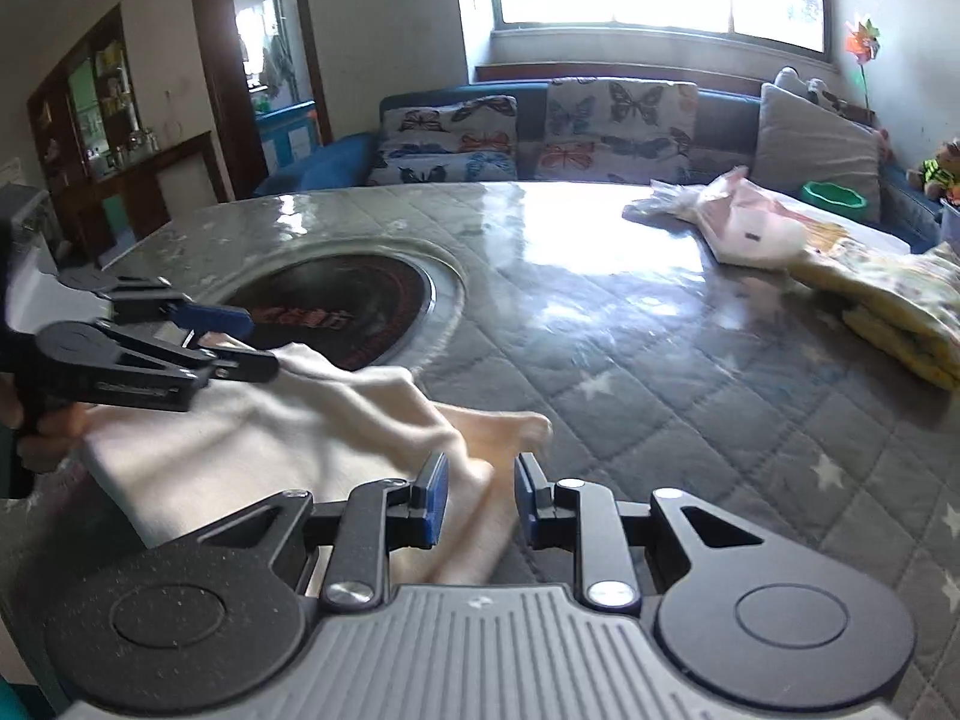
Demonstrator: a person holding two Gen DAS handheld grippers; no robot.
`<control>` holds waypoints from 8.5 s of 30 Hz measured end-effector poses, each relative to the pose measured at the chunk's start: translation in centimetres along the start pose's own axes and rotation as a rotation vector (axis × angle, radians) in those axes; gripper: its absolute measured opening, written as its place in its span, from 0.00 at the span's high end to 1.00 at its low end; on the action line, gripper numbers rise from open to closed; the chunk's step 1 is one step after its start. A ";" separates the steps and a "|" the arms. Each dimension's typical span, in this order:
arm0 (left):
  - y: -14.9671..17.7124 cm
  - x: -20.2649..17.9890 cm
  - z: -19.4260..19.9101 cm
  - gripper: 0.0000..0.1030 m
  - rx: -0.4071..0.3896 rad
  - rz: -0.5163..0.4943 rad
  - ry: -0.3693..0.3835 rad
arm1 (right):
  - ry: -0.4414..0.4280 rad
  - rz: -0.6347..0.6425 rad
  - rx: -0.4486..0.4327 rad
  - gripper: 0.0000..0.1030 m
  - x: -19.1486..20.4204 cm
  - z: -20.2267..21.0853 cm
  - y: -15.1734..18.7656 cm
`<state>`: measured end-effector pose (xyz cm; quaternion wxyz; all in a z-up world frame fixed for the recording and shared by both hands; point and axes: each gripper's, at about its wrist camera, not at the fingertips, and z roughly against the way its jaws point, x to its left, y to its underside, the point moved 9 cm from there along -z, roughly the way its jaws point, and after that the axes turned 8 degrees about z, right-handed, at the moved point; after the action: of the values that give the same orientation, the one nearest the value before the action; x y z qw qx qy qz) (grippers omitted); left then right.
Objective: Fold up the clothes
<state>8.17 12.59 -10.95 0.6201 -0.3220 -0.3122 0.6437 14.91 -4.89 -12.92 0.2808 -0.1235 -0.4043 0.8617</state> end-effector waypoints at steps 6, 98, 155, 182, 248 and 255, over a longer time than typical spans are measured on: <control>1.1 -3.2 2.5 0.30 -0.022 -0.039 0.060 | 0.051 0.046 0.009 0.84 0.0 -1.1 0.9; 9.2 9.2 11.8 0.82 -0.011 0.530 0.127 | -0.273 0.491 -0.014 0.94 18.7 -13.3 -10.2; 4.8 -14.8 3.3 0.41 0.151 -0.020 0.524 | -0.038 -0.005 0.001 0.98 -0.7 -1.3 -0.9; 4.5 -12.2 4.3 0.30 0.107 0.085 0.526 | -0.135 0.166 0.039 0.84 5.8 -5.8 -5.4; 4.4 4.7 8.3 0.02 -0.016 0.410 0.163 | -0.160 0.233 0.037 0.30 9.8 -6.9 -9.3; 4.3 7.4 9.2 0.00 -0.037 0.471 0.072 | -0.155 0.326 0.052 0.26 10.2 -2.3 -6.1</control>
<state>-1.97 19.81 -9.13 0.4577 -0.4199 -0.2178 0.7529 10.00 5.67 -9.61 0.1085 -0.1134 -0.3770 0.9128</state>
